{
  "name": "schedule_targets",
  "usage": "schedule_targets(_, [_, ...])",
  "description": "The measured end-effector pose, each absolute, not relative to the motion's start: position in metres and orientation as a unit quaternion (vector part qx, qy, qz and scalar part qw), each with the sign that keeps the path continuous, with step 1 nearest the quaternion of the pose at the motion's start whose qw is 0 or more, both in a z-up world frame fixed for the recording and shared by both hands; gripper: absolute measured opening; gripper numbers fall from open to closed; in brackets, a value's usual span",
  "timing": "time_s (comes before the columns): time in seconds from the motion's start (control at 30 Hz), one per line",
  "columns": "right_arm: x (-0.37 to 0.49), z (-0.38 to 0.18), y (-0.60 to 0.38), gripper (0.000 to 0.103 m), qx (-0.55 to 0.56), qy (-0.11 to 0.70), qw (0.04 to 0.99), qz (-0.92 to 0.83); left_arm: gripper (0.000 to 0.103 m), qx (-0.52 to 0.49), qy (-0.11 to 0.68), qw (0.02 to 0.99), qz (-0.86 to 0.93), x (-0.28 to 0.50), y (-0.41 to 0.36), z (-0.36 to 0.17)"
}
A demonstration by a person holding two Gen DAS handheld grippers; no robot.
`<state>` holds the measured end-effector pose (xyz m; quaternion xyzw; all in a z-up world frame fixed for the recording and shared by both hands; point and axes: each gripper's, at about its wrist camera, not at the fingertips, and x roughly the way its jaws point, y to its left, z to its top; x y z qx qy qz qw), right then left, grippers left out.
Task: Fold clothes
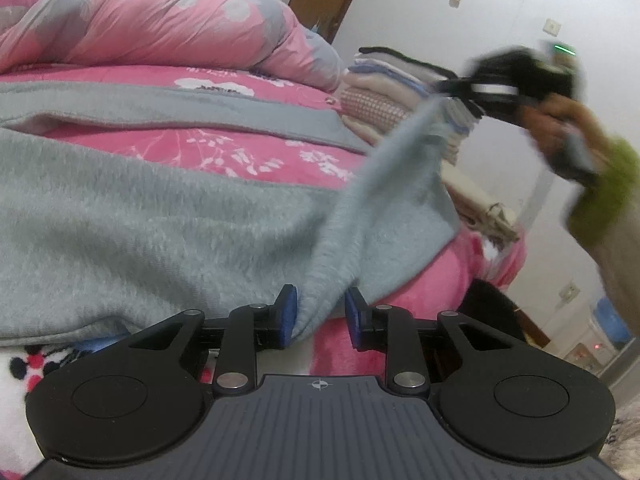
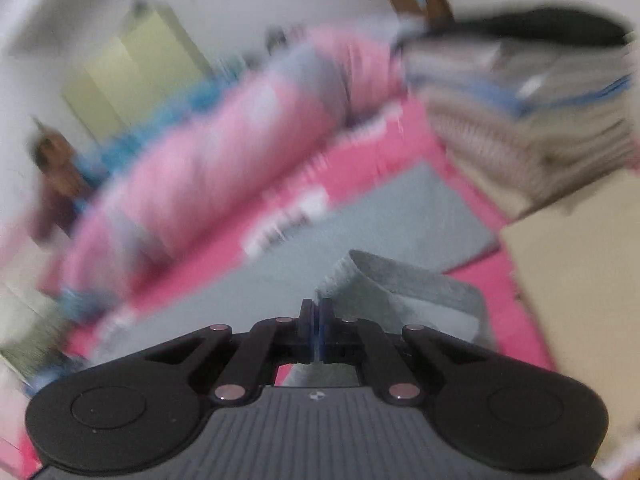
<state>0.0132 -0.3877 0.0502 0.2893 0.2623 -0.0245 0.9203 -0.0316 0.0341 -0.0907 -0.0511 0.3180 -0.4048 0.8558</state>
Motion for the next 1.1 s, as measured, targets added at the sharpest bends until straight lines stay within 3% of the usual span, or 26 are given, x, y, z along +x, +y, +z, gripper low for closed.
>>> schedule_targets(0.17, [-0.147,0.059,-0.391,0.0,0.351,0.16,0.922,-0.026,0.026,-0.043,0.302,0.859,-0.412,-0.045,0.039,-0.077])
schedule_targets(0.33, [-0.26,-0.028,-0.39,0.001,0.466,0.158,0.867,-0.086,0.027,-0.068,0.319,0.854,-0.406,-0.064,0.053,-0.074])
schedule_targets(0.5, [-0.306,-0.116,-0.395,0.0,0.564,0.172,0.792,-0.161,0.031,-0.128,0.351,0.849,-0.374,-0.074,0.079,-0.077])
schedule_targets(0.7, [-0.317,-0.134,-0.415,0.004,0.583,0.156,0.778,-0.178,0.04,-0.2,0.363,0.854,-0.313,-0.07,0.105,-0.081])
schedule_targets(0.87, [-0.289,-0.124,-0.431,0.022,0.542,0.166,0.808,-0.159,0.042,-0.23,0.364,0.863,-0.265,-0.062,0.116,-0.079])
schedule_targets(0.93, [-0.26,-0.104,-0.421,0.043,0.483,0.178,0.847,-0.13,0.042,-0.237,0.365,0.867,-0.242,-0.054,0.12,-0.077])
schedule_targets(1.03, [-0.218,-0.074,-0.405,0.046,0.389,0.195,0.896,-0.084,0.043,-0.257,0.367,0.869,-0.21,-0.043,0.129,-0.079])
schedule_targets(1.1, [-0.19,-0.055,-0.395,0.057,0.324,0.205,0.922,-0.053,0.043,-0.274,0.367,0.868,-0.191,-0.036,0.136,-0.08])
